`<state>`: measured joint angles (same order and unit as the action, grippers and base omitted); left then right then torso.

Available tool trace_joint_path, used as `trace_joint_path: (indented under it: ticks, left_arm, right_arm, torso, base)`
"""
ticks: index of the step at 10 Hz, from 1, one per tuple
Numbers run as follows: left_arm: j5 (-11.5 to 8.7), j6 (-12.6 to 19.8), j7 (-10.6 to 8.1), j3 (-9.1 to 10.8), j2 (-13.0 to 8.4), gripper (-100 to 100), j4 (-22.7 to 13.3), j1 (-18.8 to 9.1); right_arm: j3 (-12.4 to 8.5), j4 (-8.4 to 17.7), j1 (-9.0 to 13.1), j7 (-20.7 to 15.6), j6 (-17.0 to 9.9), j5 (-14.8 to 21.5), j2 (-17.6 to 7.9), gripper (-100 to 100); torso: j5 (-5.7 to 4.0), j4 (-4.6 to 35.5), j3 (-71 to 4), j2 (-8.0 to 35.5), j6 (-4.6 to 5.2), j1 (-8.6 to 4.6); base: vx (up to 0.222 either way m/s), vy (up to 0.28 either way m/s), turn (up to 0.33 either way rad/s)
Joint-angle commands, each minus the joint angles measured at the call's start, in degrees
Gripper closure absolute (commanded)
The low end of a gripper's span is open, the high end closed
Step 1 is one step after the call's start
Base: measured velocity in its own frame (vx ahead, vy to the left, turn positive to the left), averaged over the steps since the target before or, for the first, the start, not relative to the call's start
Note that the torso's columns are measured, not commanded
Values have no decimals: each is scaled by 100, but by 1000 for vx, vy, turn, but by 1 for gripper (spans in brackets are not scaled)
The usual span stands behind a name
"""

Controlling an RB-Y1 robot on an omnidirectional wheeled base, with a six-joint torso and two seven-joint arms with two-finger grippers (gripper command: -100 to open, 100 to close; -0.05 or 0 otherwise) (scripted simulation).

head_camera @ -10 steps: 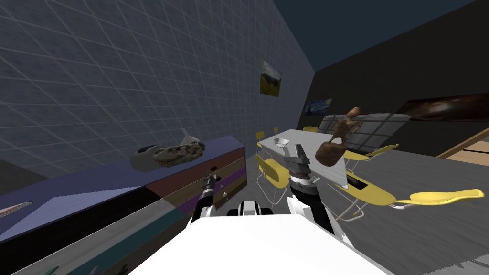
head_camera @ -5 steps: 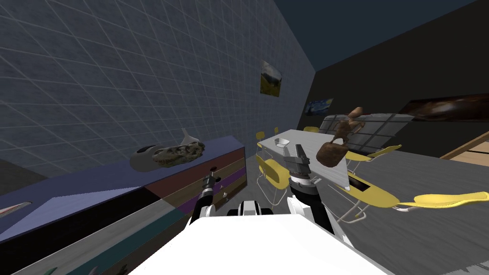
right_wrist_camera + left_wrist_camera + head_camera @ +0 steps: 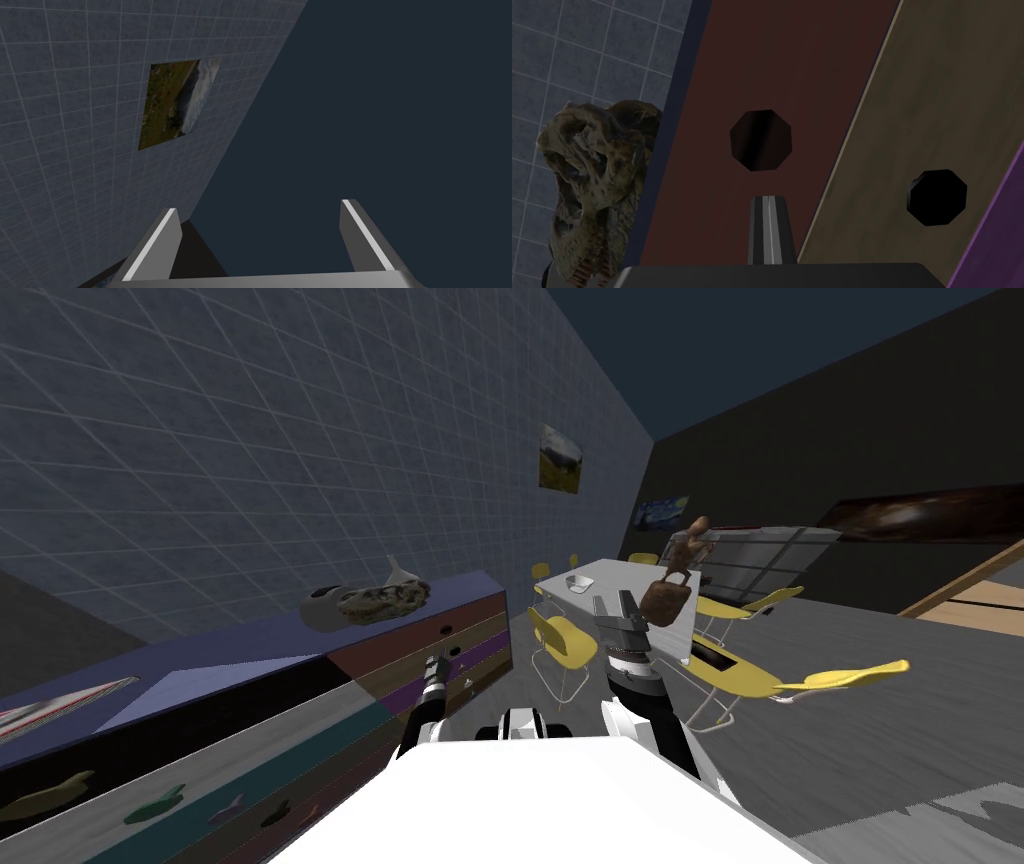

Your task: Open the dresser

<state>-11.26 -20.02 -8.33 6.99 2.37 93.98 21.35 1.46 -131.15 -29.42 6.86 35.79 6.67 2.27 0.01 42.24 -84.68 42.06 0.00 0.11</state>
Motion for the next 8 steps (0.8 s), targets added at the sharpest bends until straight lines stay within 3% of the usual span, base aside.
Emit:
trace_joint_path:
  ticks: [1,6,8]
  left_arm:
    - [-1,7,0,2,-439,-100,7,-1]
    - [-4,63,4,12,-1108,-100,1,-16]
    - [-11,215,15,39,-1186,-100,-14,-59]
  right_arm:
    - [-1,0,-1,0,0,0,-1,0]
    - [-1,0,-1,0,0,0,-1,0]
    - [-1,0,-2,0,0,0,-1,0]
  torso:
    - [6,-6,-12,-16,-1,16]
    - [-2,6,16,29,0,-15]
    - [0,4,11,21,0,-8]
  base:
    - [0,0,0]
    - [21,13,0]
    - [64,46,0]
